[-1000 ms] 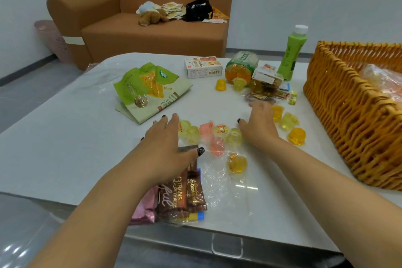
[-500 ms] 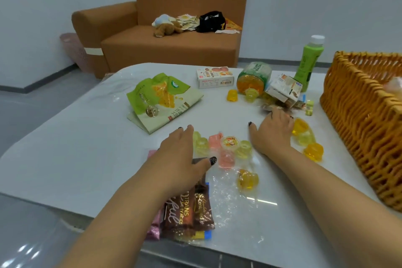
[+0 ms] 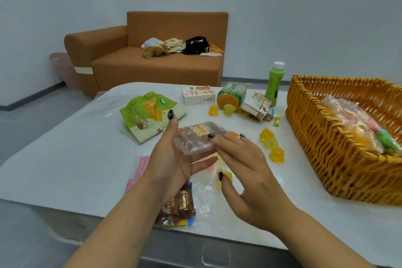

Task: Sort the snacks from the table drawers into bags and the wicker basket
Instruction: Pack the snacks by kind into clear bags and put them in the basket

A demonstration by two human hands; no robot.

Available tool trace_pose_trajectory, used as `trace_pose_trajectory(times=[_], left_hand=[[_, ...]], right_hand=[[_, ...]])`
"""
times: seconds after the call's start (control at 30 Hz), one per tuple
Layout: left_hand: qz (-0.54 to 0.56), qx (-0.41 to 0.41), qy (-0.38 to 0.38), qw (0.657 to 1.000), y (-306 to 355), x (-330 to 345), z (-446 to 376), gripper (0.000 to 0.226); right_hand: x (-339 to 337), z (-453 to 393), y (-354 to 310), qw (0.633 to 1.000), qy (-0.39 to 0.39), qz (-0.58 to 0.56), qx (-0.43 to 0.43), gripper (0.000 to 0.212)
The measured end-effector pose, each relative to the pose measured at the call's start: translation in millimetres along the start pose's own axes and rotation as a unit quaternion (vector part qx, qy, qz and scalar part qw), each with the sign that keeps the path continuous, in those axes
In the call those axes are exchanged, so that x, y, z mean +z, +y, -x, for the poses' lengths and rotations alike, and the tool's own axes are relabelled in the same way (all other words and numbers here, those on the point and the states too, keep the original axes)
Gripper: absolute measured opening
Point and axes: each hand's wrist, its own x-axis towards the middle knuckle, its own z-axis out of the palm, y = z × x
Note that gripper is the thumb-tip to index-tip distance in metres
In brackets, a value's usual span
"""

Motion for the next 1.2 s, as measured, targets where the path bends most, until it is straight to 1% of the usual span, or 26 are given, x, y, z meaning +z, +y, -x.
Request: trace_pose_trajectory(times=[0.07, 0.13, 0.2, 0.27, 0.3, 0.33, 0.37, 0.43, 0.47, 0.5, 0.6, 0.63, 0.67, 0.7, 0.73, 0.77, 0.83, 0.87, 0.9, 0.93, 0.97, 1.03, 1.07, 1.1, 1.17, 1.2], left_hand=[[-0.01, 0.018, 0.001, 1.0, -4, 0, 7, 0.04], [-0.059, 0.034, 0.029, 0.997, -9, 0, 10, 0.02], [-0.111, 0.044, 0.055, 0.991, -12, -1, 11, 0.015], [-0.145, 0.05, 0.077, 0.985, -14, -3, 13, 0.009], [-0.157, 0.05, 0.082, 0.983, -17, -3, 13, 0.008], [-0.164, 0.047, 0.08, 0.982, -20, -4, 13, 0.008], [-0.17, 0.042, 0.073, 0.982, -24, -3, 14, 0.009], [-0.195, 0.033, 0.056, 0.979, -32, 0, 17, 0.012], [-0.219, 0.036, 0.05, 0.974, -35, 3, 18, 0.014], [-0.245, 0.044, 0.049, 0.967, -38, 5, 19, 0.015], [-0.308, 0.078, 0.061, 0.946, -42, 8, 19, 0.024], [-0.332, 0.085, 0.065, 0.937, -42, 8, 18, 0.029], [-0.359, 0.089, 0.066, 0.927, -42, 8, 18, 0.032], [-0.391, 0.093, 0.064, 0.914, -43, 7, 19, 0.032], [-0.44, 0.107, 0.061, 0.89, -44, 6, 21, 0.03], [-0.511, 0.135, 0.063, 0.847, -44, 5, 24, 0.033], [-0.644, 0.188, 0.071, 0.738, -45, 3, 30, 0.043], [-0.673, 0.2, 0.07, 0.709, -47, 1, 31, 0.047], [-0.688, 0.196, 0.059, 0.696, -51, -1, 32, 0.053], [-0.698, 0.193, 0.044, 0.688, -56, -3, 33, 0.061], [-0.716, 0.196, 0.019, 0.67, -64, -6, 33, 0.071], [-0.763, 0.211, -0.018, 0.61, -83, -13, 35, 0.089], [-0.784, 0.208, -0.027, 0.584, -92, -16, 37, 0.094], [-0.799, 0.2, -0.032, 0.567, -99, -18, 39, 0.096], [-0.808, 0.208, -0.039, 0.551, -107, -20, 42, 0.097], [-0.805, 0.214, -0.042, 0.551, -109, -23, 43, 0.096]], right_hand=[[-3, 14, -8, 0.999, -0.036, -0.007, -0.001, 0.048], [-5, 24, -10, 0.997, -0.033, -0.055, 0.032, 0.037], [-10, 26, -9, 0.988, 0.02, -0.105, 0.108, 0.021], [-17, 23, -8, 0.956, 0.087, -0.146, 0.238, 0.012], [-20, 21, -6, 0.926, 0.105, -0.18, 0.313, 0.015], [-22, 19, -4, 0.886, 0.103, -0.232, 0.389, 0.02], [-24, 18, -3, 0.834, 0.088, -0.301, 0.453, 0.025], [-27, 16, -1, 0.731, 0.058, -0.433, 0.524, 0.031], [-28, 15, -1, 0.698, 0.047, -0.47, 0.538, 0.032], [-30, 15, -1, 0.69, 0.035, -0.482, 0.539, 0.033], [-40, 11, 5, 0.723, -0.023, -0.446, 0.527, 0.034], [-45, 9, 8, 0.719, -0.056, -0.444, 0.532, 0.031], [-51, 8, 12, 0.701, -0.084, -0.455, 0.542, 0.028], [-56, 7, 18, 0.676, -0.094, -0.472, 0.558, 0.024], [-60, 8, 25, 0.646, -0.075, -0.491, 0.58, 0.023], [-63, 9, 33, 0.61, -0.029, -0.507, 0.607, 0.023], [-67, 12, 43, 0.539, 0.079, -0.53, 0.649, 0.023], [-69, 14, 47, 0.515, 0.115, -0.537, 0.658, 0.02], [-69, 17, 48, 0.502, 0.131, -0.54, 0.663, 0.014], [-68, 19, 49, 0.498, 0.128, -0.539, 0.667, 0.011], [-67, 22, 48, 0.503, 0.107, -0.535, 0.67, 0.011], [-59, 29, 45, 0.53, 0.043, -0.514, 0.673, 0.01], [-53, 32, 42, 0.545, 0.016, -0.499, 0.674, 0.01], [-47, 36, 40, 0.559, -0.003, -0.485, 0.672, 0.012], [-34, 41, 38, 0.578, -0.024, -0.47, 0.666, 0.015], [-29, 41, 37, 0.581, -0.03, -0.469, 0.664, 0.016]])
